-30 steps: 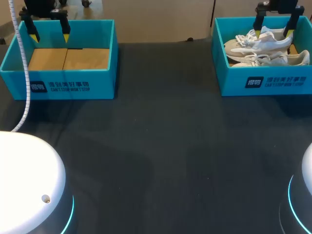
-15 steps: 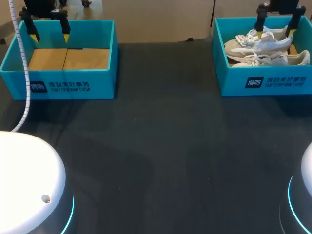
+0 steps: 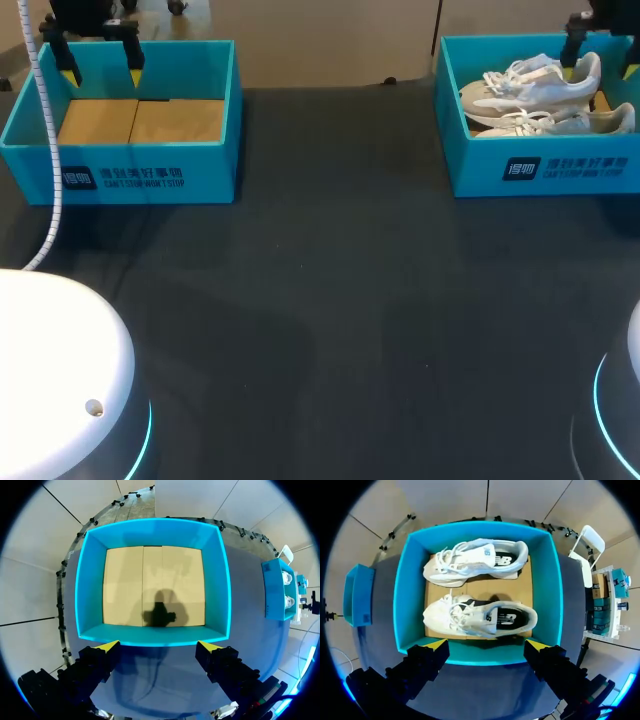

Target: Take the shoe out of the shoebox, open the shoe tongue, remove and reinsert the insole, then place the shoe into the shoebox

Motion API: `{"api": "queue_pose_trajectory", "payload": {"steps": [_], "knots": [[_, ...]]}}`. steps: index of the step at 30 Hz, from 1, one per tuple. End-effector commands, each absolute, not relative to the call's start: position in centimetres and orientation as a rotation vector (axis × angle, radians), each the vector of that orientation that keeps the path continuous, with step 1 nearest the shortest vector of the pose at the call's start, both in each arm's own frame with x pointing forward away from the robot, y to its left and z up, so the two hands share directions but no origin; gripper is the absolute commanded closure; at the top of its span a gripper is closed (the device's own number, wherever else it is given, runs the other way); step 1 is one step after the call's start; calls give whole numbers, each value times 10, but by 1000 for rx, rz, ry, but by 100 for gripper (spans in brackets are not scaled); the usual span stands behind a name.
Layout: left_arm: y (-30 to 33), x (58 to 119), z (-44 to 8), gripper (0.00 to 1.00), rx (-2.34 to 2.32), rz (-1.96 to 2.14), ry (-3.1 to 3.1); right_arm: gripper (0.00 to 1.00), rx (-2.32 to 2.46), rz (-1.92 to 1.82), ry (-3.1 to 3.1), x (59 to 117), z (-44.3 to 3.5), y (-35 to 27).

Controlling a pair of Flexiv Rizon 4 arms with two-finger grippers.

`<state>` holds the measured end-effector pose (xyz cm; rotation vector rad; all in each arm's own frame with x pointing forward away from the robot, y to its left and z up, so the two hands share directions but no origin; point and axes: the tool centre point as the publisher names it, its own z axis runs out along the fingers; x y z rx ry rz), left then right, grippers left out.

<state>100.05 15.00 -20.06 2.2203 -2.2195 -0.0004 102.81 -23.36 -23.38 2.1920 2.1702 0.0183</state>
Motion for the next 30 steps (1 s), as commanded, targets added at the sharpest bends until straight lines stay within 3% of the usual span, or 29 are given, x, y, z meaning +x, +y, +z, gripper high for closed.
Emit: {"api": "queue_pose_trajectory", "payload": {"steps": [1, 5, 8, 13, 17, 19, 26, 30], "knots": [[150, 1001, -200, 0, 2221, 0, -2220, 0, 2208, 20, 2161, 1038, -248, -243], [150, 1001, -200, 0, 2221, 0, -2220, 2, 2215, 24, 2158, 1040, -258, -251], [150, 1001, -200, 0, 2221, 0, -2220, 20, 2196, 7, 2152, 1041, -264, -255], [150, 1001, -200, 0, 2221, 0, -2220, 24, 2195, 4, 2125, 1042, -275, -268], [150, 1001, -200, 0, 2221, 0, -2220, 23, 2202, -19, 2100, 1043, -284, -280], [150, 1001, -200, 0, 2221, 0, -2220, 16, 2204, -45, 2085, 1044, -290, -287], [150, 1001, -200, 0, 2221, 0, -2220, 9, 2204, -79, 2064, 1047, -298, -304], [150, 1001, -200, 0, 2221, 0, -2220, 10, 2202, -95, 2064, 1050, -302, -310]]}}
